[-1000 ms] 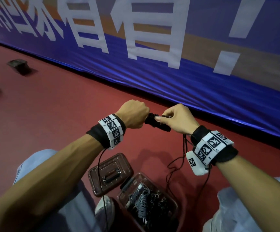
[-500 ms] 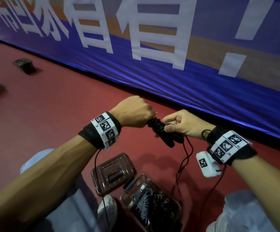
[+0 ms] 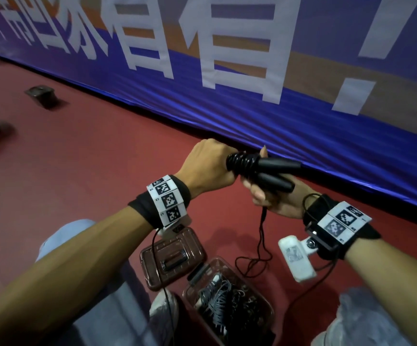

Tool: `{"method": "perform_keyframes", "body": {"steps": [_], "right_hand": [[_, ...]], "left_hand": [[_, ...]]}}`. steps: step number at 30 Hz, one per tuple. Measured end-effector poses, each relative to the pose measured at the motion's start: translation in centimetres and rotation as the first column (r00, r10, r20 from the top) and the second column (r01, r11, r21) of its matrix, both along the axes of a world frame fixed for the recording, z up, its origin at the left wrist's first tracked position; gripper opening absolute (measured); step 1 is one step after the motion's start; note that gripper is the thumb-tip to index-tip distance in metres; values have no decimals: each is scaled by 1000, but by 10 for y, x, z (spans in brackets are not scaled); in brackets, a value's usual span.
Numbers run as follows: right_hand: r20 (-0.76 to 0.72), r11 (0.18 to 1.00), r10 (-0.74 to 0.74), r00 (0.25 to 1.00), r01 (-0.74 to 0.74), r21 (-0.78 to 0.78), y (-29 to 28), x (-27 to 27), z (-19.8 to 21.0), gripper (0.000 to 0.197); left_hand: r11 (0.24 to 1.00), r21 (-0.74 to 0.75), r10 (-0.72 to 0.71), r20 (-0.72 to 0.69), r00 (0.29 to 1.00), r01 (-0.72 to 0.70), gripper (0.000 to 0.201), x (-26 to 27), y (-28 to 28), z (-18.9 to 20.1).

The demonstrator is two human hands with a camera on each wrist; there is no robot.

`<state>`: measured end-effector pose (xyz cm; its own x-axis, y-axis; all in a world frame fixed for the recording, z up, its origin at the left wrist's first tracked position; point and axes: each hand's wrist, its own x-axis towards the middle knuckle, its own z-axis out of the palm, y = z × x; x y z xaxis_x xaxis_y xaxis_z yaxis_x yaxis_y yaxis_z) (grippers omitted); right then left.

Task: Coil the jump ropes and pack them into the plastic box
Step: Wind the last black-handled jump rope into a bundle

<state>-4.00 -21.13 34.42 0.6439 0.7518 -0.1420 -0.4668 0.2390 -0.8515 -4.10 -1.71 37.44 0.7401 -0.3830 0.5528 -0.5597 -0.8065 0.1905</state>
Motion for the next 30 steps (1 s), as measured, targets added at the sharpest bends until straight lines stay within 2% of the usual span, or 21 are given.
{"method": "perform_keyframes", "body": {"steps": [2, 4, 6, 9, 12, 14, 15, 17, 18, 19, 20, 24, 27, 30], "right_hand": [[42, 996, -85, 995, 86, -10, 8, 3, 0, 39], [-10, 984, -178, 984, 178, -1, 18, 7, -2, 34], [-67, 964, -264, 962, 260, -51, 28, 13, -7, 31], [-150, 901, -406, 901, 368, -231, 36, 20, -11, 32], [-190, 853, -491, 850, 425, -303, 37, 20, -8, 27], [-86, 820, -481, 872, 413, -396, 37, 19, -7, 24], [60, 765, -443, 895, 412, -494, 35, 19, -9, 22], [394, 570, -229, 890, 451, -687, 26, 22, -15, 21], [512, 473, -90, 854, 489, -733, 21, 23, -17, 21], [589, 414, 26, 807, 528, -742, 16, 25, -19, 24], [640, 390, 107, 761, 560, -731, 11, 25, -19, 27], [749, 379, 277, 602, 648, -661, -6, 25, -13, 34], [739, 390, 345, 578, 628, -674, -14, 29, -12, 51], [752, 443, 326, 573, 610, -657, -15, 28, -14, 56]], "left_hand": [[984, -26, 173, -140, 975, -179, 31, 1, -5, 3], [940, 20, 333, -257, 907, -340, 22, 7, -8, 4], [896, 91, 441, -289, 850, -434, 19, 15, -9, 0], [857, 179, 516, -327, 792, -484, 26, 23, -15, -13], [821, 270, 569, -334, 751, -502, 20, 30, -24, -27], [811, 341, 577, -331, 747, -476, 19, 31, -27, -33], [806, 376, 576, -323, 751, -457, 17, 31, -30, -35], [796, 446, 571, -326, 753, -410, 13, 32, -33, -38], [788, 479, 573, -338, 747, -388, 12, 31, -34, -38], [780, 508, 573, -349, 741, -365, 13, 31, -33, -37], [774, 535, 568, -354, 743, -338, 15, 31, -32, -35], [732, 661, 489, -340, 803, -166, 14, 30, -30, -29], [663, 748, 330, -298, 896, 5, 7, 26, -28, -24], [586, 809, 205, -215, 955, 56, 8, 26, -23, -13]]}}
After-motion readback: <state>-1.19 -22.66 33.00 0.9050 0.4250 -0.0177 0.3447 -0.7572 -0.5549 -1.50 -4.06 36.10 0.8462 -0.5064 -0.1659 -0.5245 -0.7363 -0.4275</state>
